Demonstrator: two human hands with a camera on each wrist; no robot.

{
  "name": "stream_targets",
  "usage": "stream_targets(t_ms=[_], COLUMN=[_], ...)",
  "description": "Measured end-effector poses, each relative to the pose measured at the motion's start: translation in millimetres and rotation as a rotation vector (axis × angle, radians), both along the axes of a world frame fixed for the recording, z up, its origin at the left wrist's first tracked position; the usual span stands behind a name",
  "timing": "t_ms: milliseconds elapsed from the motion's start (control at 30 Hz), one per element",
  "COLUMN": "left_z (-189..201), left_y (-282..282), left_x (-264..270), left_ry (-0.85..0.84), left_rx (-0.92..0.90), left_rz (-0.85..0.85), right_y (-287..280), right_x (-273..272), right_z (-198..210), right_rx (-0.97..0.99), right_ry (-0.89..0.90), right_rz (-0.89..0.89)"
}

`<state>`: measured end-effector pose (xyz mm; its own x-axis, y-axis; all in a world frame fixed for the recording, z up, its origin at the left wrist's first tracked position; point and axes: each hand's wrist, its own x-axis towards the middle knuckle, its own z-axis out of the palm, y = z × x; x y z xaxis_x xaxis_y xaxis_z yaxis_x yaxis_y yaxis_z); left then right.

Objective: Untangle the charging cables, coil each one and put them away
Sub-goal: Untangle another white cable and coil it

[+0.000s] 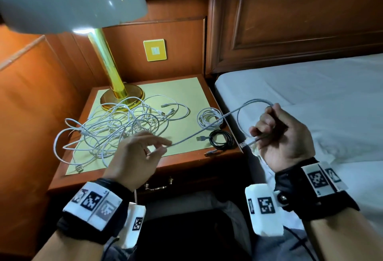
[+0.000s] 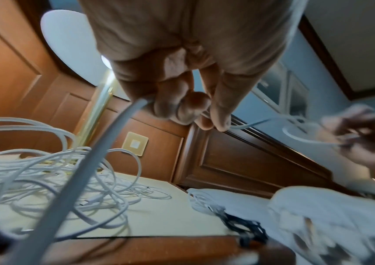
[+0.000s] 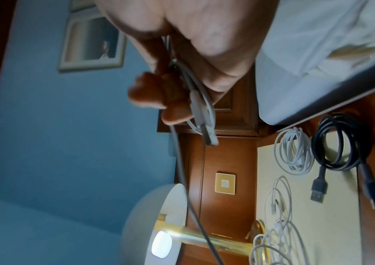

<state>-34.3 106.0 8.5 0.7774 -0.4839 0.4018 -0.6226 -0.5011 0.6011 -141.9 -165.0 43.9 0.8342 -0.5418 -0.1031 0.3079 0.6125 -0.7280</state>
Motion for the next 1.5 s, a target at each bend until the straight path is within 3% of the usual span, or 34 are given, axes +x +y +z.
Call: stream_targets(t_ms=[100, 200, 267, 367, 467, 567, 767, 933, 1033, 1233, 1400, 1500], left_z=[-2, -3, -3, 1, 6, 4, -15, -10, -1, 7, 6, 5], left_y=[-15, -29, -34, -32, -17, -6, -17, -14, -10, -7, -8, -12], left_x=[-22, -40, -40, -28, -8, -1, -26, -58, -66, -44, -30, -27], left_ry=[-0.024, -0.020, -0.045, -0.042, 0.088, 0.099, 0.054, 0.128, 0.190, 0.129, 0.105, 0.144], left_rx=[0.070, 0.050, 0.004, -0.137, -0.313, -0.317, -0.079, 0.001, -0.047, -0.312, -0.242, -0.167], left_rz=[-0.128, -0.210, -0.192, 0.008, 0.250, 0.285, 0.113, -0.214, -0.343, -0.139, -0.124, -0.164], right_y=[13, 33, 42, 39, 26, 17, 30, 42, 55, 76, 82, 80], right_x=[2, 0, 0, 4, 7, 4, 4, -3, -4, 2, 4, 4], right_z=[-9, -17, -18, -16, -10, -7, -7, -11, -19, -39, -27, -22], right_rx=[-0.249, -0.556, -0.611, -0.454, -0.190, -0.103, -0.221, -0.830, -0.962, -0.820, -0.426, -0.229], right_ry=[-0.075, 0.014, 0.096, 0.184, 0.174, 0.133, 0.069, 0.093, 0.132, 0.189, 0.193, 0.154], right_rz=[0.027, 0.096, 0.083, 0.018, -0.016, 0.020, 0.074, 0.134, 0.263, 0.549, 0.664, 0.632])
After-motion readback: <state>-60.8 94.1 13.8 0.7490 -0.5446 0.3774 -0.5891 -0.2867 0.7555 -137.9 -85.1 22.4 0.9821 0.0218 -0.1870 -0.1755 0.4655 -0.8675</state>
